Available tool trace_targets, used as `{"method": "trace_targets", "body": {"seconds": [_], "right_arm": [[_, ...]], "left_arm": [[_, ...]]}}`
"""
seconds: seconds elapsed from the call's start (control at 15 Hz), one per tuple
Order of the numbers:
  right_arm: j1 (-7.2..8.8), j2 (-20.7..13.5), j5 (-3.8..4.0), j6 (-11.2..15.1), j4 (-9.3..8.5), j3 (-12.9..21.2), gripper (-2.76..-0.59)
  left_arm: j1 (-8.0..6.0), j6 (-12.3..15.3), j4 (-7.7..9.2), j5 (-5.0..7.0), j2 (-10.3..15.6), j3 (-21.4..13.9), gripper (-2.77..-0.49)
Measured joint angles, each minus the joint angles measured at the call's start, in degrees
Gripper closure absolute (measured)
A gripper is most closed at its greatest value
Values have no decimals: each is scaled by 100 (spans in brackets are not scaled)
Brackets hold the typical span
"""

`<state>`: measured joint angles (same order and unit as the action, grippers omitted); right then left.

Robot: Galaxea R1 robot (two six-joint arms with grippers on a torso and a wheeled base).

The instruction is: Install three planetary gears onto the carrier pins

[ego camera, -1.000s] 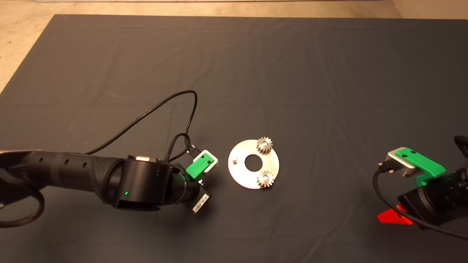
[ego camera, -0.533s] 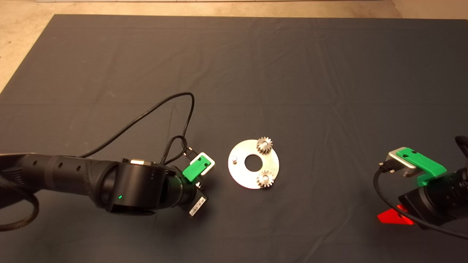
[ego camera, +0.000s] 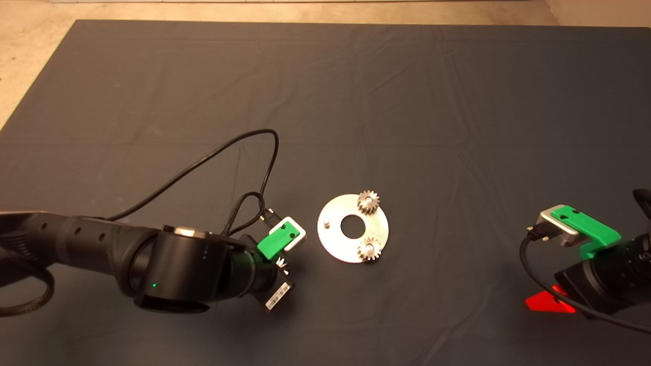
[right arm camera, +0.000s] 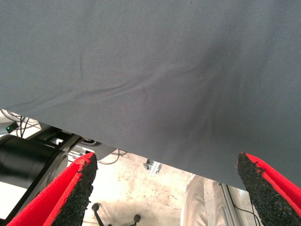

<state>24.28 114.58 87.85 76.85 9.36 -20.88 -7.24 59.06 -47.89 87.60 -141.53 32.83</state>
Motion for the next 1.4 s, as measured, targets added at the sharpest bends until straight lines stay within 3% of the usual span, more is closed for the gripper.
{"method": "trace_targets", "body": {"seconds": [0.13,0.4,0.93,1.2,1.4], "right_arm": [[0,0,-1,-9,0,0,-220],[0,0,-3,-9,0,0,-220],[0,-16,-1,-11,0,0,-220],[0,-32,-1,-11,0,0,-220],[0,-44,-3,-12,0,0,-220]], "left_arm": [[-290,0,233,0,-215,-6,-84],[-582,-268,717,2,-530,135,-83],[-695,-1180,1202,10,-1081,1251,-83],[-712,-1314,1452,2,-1228,1478,-83],[-898,-1362,1497,2,-1309,1628,-83]]}}
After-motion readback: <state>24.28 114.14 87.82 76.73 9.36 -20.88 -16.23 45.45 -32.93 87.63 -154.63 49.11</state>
